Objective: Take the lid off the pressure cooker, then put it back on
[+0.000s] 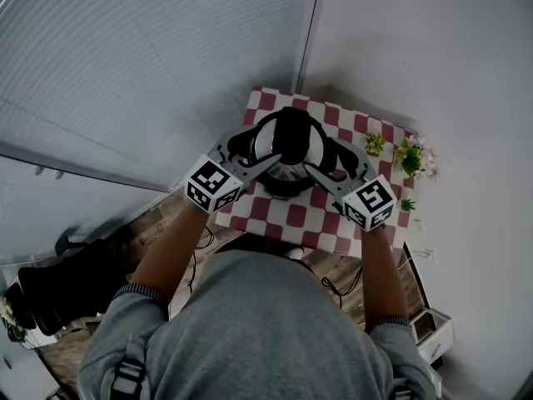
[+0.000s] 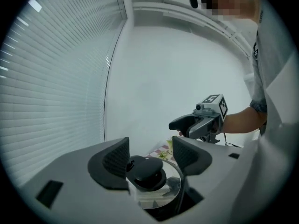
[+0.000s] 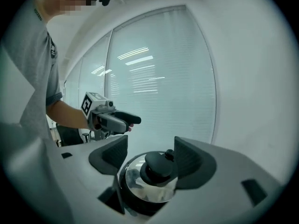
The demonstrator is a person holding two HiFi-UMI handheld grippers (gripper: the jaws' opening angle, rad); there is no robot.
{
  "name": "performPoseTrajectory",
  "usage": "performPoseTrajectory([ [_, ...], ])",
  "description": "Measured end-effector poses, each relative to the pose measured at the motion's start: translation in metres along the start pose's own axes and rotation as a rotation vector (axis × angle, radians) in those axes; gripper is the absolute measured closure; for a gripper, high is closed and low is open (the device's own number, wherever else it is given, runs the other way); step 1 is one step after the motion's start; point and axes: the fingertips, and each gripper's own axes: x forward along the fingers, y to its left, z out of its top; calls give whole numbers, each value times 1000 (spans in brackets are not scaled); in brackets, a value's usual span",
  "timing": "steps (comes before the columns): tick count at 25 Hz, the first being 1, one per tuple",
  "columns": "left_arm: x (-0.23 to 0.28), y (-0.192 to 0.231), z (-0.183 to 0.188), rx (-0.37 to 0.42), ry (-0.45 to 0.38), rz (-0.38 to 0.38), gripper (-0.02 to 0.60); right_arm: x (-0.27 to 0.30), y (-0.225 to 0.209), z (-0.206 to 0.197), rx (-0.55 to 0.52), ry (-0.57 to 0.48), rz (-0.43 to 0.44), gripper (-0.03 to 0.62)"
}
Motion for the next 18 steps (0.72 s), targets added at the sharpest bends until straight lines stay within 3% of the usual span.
performPoseTrajectory([
  [6, -29, -26, 10, 31, -111, 53, 270, -17, 32, 11, 0, -125, -71, 320],
  [9, -39, -34, 6, 39, -126, 73, 332, -23, 47, 13, -36, -158, -95, 346],
  [18, -60, -53, -2, 64, -150, 105, 513, -38, 66, 12, -14, -211, -140, 542],
])
